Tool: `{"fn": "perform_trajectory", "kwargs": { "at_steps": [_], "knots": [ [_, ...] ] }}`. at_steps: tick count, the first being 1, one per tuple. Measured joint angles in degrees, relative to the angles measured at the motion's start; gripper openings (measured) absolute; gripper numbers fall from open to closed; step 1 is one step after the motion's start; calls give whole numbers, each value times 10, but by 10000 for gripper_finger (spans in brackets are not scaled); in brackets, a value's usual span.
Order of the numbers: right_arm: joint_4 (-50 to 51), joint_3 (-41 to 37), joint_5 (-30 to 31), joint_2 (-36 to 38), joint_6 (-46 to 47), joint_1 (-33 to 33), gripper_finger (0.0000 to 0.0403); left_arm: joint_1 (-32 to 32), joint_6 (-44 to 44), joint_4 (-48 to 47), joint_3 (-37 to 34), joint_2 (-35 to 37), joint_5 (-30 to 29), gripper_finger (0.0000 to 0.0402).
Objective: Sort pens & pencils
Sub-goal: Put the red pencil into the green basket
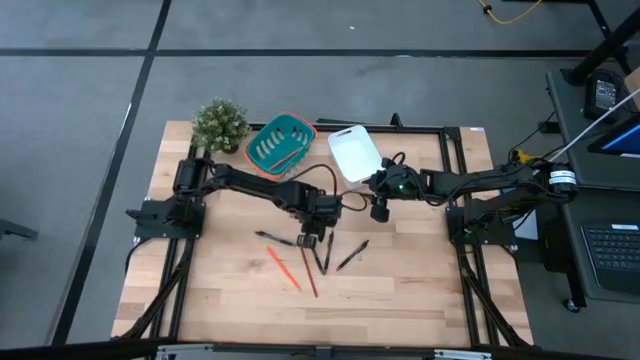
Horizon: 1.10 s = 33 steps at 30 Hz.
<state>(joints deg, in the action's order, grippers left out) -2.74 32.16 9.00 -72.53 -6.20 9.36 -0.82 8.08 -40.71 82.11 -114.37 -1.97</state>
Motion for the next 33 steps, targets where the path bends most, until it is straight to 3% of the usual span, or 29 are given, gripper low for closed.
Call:
{"fn": "perform_trajectory", "kwargs": {
  "at_steps": [16, 22, 33],
  "knots": [
    [5, 0, 0, 0, 1, 0, 180, 44, 0, 18, -38, 0, 2, 94],
    [5, 0, 0, 0, 1, 0, 180, 45, 0, 31, -51, 0, 37, 94],
    [5, 0, 0, 0, 1, 0, 180, 50, -6, 40, -49, -23, 49, 94]
  ]
}}
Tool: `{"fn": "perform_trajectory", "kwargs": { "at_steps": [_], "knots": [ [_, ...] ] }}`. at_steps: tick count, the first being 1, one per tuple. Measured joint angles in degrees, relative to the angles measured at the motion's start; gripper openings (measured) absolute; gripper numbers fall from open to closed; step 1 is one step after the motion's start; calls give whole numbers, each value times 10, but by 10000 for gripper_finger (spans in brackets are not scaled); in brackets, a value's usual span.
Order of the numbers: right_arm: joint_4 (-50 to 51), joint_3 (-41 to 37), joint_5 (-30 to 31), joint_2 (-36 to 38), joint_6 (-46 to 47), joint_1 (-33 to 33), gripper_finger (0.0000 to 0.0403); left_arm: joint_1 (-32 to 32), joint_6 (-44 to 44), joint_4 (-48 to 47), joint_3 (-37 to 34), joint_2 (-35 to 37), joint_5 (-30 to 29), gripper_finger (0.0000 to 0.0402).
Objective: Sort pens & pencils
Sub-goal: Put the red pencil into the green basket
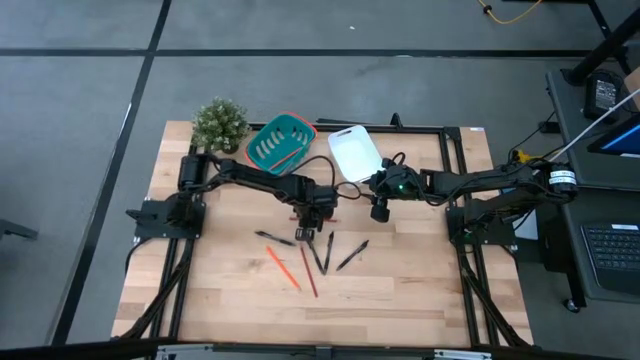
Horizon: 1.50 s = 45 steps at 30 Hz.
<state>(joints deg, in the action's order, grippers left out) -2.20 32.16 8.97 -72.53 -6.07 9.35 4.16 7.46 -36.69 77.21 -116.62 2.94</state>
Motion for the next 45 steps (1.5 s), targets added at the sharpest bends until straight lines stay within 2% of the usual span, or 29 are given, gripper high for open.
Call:
{"fn": "perform_trajectory", "kwargs": {
  "at_steps": [6, 12, 21, 34, 45],
  "knots": [
    [0, 0, 0, 0, 0, 0, 180, 12, -13, -3, 2, -21, 32, 94],
    [1, 0, -1, 0, 0, 0, 180, 7, 0, 4, 0, -20, 13, 87],
    [4, 0, -1, 0, 11, 0, 180, 8, 6, 10, 0, -20, 12, 11],
    [4, 0, -1, 0, 11, 0, 180, 7, 19, 7, 0, -20, 16, 11],
    [9, 0, -1, 0, 11, 0, 180, 7, 23, 1, -5, 12, 16, 11]
  ]
}}
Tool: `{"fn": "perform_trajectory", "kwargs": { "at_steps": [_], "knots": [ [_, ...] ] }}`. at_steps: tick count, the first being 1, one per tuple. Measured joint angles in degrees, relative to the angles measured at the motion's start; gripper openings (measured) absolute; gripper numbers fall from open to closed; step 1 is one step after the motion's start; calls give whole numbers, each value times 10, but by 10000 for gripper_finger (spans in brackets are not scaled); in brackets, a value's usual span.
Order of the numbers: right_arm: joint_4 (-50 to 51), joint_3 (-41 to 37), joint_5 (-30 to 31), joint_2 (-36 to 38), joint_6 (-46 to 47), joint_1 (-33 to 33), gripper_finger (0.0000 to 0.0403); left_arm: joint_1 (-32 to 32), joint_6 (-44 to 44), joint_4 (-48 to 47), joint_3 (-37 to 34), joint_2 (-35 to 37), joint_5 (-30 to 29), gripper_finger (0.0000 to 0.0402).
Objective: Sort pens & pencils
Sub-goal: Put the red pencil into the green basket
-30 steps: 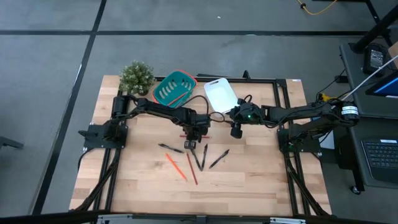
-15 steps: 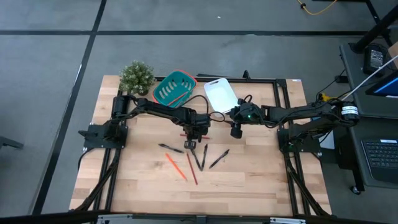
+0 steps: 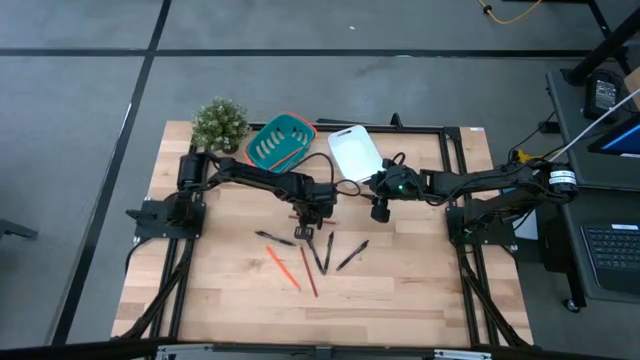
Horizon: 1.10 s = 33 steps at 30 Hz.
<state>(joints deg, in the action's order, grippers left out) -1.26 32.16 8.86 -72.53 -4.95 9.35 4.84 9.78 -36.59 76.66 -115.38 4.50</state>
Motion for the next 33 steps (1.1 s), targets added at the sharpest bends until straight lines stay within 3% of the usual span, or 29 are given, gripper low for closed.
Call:
{"fn": "perform_trajectory", "kwargs": {
  "at_steps": [17, 33],
  "knots": [
    [6, 0, 0, 0, 1, 0, 180, 0, 13, -37, 2, 39, -9, 11],
    [25, 0, 0, 0, 3, 0, 180, 0, 9, -54, 2, 174, -51, 11]
  ]
}}
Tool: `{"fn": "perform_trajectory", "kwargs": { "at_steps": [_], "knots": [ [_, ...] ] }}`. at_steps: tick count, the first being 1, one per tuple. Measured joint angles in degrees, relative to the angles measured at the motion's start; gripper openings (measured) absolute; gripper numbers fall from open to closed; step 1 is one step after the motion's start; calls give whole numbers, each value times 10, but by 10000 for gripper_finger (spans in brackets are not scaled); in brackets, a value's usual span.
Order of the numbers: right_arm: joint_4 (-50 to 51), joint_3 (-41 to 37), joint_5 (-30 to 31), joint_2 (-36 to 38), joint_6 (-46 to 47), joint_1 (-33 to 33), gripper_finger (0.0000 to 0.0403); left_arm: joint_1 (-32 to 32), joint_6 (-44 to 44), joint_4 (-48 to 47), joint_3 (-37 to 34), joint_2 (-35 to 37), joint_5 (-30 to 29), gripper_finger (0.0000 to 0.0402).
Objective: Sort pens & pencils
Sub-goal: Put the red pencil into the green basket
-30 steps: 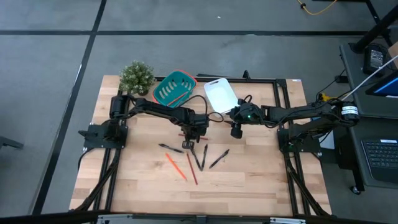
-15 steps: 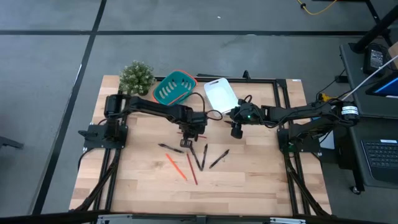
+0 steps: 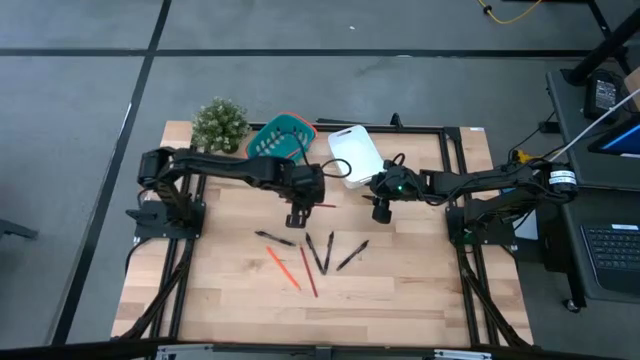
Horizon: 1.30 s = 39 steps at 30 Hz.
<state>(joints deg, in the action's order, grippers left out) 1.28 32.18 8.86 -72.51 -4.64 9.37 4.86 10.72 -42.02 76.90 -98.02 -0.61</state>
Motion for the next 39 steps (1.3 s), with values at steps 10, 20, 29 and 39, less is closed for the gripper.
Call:
{"fn": "perform_trajectory", "kwargs": {
  "at_steps": [10, 20, 29, 39],
  "knots": [
    [4, 0, 0, 0, 1, 0, 180, 5, -12, 34, -69, 79, -45, 11],
    [3, 0, 0, 0, 12, 0, 180, 41, -24, 178, -224, 210, -48, 1],
    [1, 0, 0, 0, 13, 0, 180, 91, -11, 235, -287, 306, -56, 1],
    [-1, 0, 0, 0, 12, 0, 180, 147, -6, 232, -287, 324, -66, 0]
  ]
}}
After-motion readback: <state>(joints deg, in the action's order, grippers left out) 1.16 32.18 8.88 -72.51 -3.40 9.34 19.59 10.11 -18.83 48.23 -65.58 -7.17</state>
